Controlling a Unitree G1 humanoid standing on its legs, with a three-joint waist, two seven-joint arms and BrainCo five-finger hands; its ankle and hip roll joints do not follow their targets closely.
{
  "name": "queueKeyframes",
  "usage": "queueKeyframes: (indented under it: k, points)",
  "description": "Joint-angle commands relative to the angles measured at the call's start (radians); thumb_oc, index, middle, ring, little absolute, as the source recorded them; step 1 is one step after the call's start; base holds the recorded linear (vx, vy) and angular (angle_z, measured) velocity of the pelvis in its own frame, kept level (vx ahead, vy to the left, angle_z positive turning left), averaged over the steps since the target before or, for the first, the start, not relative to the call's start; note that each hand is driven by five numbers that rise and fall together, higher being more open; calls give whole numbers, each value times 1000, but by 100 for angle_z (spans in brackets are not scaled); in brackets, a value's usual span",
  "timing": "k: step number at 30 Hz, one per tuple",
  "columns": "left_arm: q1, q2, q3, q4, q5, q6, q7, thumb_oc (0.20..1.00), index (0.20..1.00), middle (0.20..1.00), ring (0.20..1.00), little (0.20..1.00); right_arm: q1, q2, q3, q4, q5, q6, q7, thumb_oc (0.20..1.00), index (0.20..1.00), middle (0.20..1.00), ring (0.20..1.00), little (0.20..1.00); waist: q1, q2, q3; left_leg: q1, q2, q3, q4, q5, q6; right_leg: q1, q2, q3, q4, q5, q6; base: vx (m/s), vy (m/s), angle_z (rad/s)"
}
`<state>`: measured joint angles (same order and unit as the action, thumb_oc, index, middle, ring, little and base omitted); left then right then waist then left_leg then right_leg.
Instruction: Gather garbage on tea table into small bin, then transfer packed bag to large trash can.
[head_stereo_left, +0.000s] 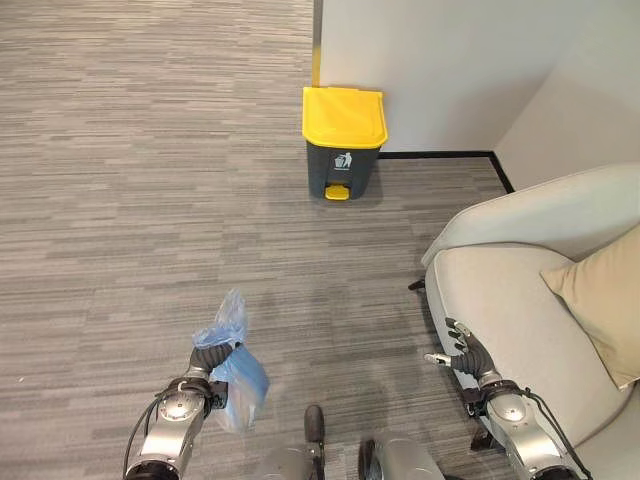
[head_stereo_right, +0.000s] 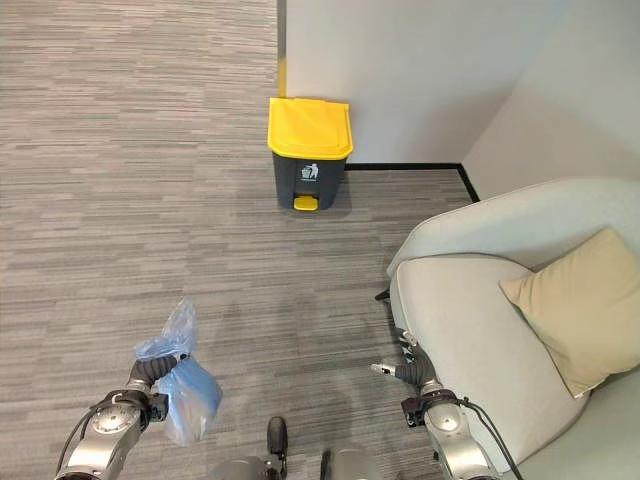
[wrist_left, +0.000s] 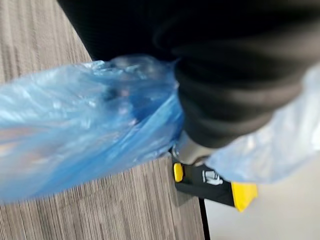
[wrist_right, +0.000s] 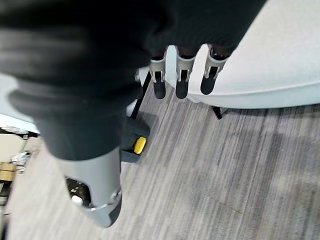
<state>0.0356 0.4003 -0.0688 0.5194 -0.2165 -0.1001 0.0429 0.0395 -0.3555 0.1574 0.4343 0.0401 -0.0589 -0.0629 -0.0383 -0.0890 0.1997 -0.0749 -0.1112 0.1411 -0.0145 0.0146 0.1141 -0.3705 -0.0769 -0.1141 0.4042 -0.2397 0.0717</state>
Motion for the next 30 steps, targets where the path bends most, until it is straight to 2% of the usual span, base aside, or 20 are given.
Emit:
queueKeyframes:
  k: [1,6,7,8,9,10,11,12,13,14,15,16,17,18,19,20,24,28,30]
  points:
    - [24,37,35,-64,-14,-51,8,200,200,200,200,200,-35,-25,7,31,0,-23,-1,1000,1000,1000,1000,1000,-6,-29,12,71,60,-17,121,-209,-90,75,-12,-95,-338,258,59,601,-33,-10]
    - [33,26,30,-69,-6,-52,-1,200,200,200,200,200,-3,-34,-6,23,-3,-19,0,1000,1000,1000,1000,1000,-26,-25,7,155,52,-72,130,-271,-110,63,-14,-83,-373,297,66,407,-114,26]
    - [44,23,28,-70,2,-52,-10,200,200,200,200,200,10,-38,-14,20,4,-21,5,1000,1000,1000,1000,1000,-31,-19,-11,187,62,-85,137,-293,-128,81,-25,-84,-363,307,50,538,-238,56]
    - [49,18,27,-71,1,-52,-10,200,200,200,200,200,13,-46,-16,23,3,-22,4,1000,1000,1000,1000,1000,-34,-3,-17,200,83,-90,149,-286,-144,89,-17,-91,-347,301,40,756,-395,105]
    - [76,3,26,-74,0,-48,-16,200,200,200,200,200,28,-57,-27,16,1,-26,2,1000,1000,1000,1000,1000,-42,28,-45,201,134,-90,207,-203,-191,126,6,-105,-340,275,13,470,-280,106]
    - [76,4,27,-75,0,-48,-16,200,200,200,200,200,28,-57,-27,16,1,-26,2,1000,1000,1000,1000,1000,-45,23,-48,197,129,-92,204,-197,-190,122,1,-105,-343,278,14,467,-313,94]
    - [81,4,26,-76,-1,-47,-19,200,200,200,200,200,38,-60,-36,12,9,-30,3,1000,1000,1000,1000,1000,-47,34,-51,187,154,-89,258,-148,-215,142,18,-106,-339,262,0,113,-106,29]
    - [81,4,26,-76,-1,-47,-19,200,200,200,200,200,38,-60,-37,11,9,-30,3,1000,1000,1000,1000,1000,-49,31,-53,183,150,-91,256,-143,-214,140,14,-107,-341,265,0,271,-221,2]
    - [86,-1,27,-84,-14,-46,-24,200,200,200,200,200,38,-69,-45,14,13,-28,-2,1000,1000,1000,1000,1000,-51,34,-55,142,179,-73,347,-79,-226,169,19,-112,-338,234,-21,203,-149,-8]
    - [84,-5,26,-78,-20,-45,-22,200,200,200,200,200,38,-73,-46,22,10,-26,-5,1000,1000,1000,1000,1000,-54,36,-57,131,193,-58,359,-65,-224,180,22,-114,-339,219,-29,298,-196,-6]
    - [77,-9,24,-72,-21,-44,-21,200,200,200,200,200,36,-79,-46,28,10,-26,-9,1000,1000,1000,1000,1000,-52,33,-54,116,196,-48,369,-75,-209,195,22,-108,-340,200,-35,227,-103,-2]
    - [72,-12,22,-70,-22,-45,-19,200,200,200,200,200,32,-84,-46,30,11,-25,-11,1000,1000,1000,1000,1000,-46,38,-47,104,195,-43,372,-93,-200,217,29,-102,-339,186,-37,231,-93,-14]
    - [67,-15,20,-65,-21,-45,-16,200,200,200,200,200,29,-86,-46,32,14,-25,-12,1000,1000,1000,1000,1000,-41,33,-44,71,174,-44,357,-110,-188,227,22,-95,-342,179,-34,241,-74,-23]
    - [66,-20,16,-65,-19,-47,-15,200,200,200,200,200,29,-91,-54,32,19,-25,-16,1000,1000,1000,1000,1000,-37,28,-39,29,166,-31,343,-147,-177,252,12,-94,-347,165,-29,233,-63,-38]
    - [65,-18,14,-64,-18,-48,-16,200,200,200,200,200,30,-95,-58,34,19,-25,-16,1000,1000,1000,1000,1000,-34,20,-39,-7,159,-16,320,-160,-169,264,0,-96,-351,160,-25,266,-51,-25]
    - [61,-16,16,-61,-21,-48,-13,200,200,200,200,200,30,-99,-63,38,18,-24,-23,1000,1000,1000,1000,1000,-23,18,-23,-71,152,1,283,-145,-170,287,-1,-86,-350,146,-25,247,-29,-16]
    - [62,-12,10,-58,-11,-47,-9,200,200,200,200,200,33,-91,-62,57,15,-22,-36,1000,1000,1000,1000,1000,12,34,-2,-175,155,24,154,15,-197,361,26,-71,-360,117,-24,238,20,-6]
    - [70,-18,3,-70,-12,-48,-9,200,200,200,200,200,36,-78,-59,64,5,-18,-40,1000,1000,1000,1000,1000,32,38,-3,-213,165,19,86,75,-209,422,26,-38,-368,95,-15,278,121,-45]
    - [77,-17,5,-80,-10,-49,-13,200,200,200,200,200,37,-73,-59,69,-8,-19,-36,1000,1000,1000,1000,1000,35,40,-16,-176,170,25,59,70,-200,449,17,-23,-375,88,-3,298,196,-40]
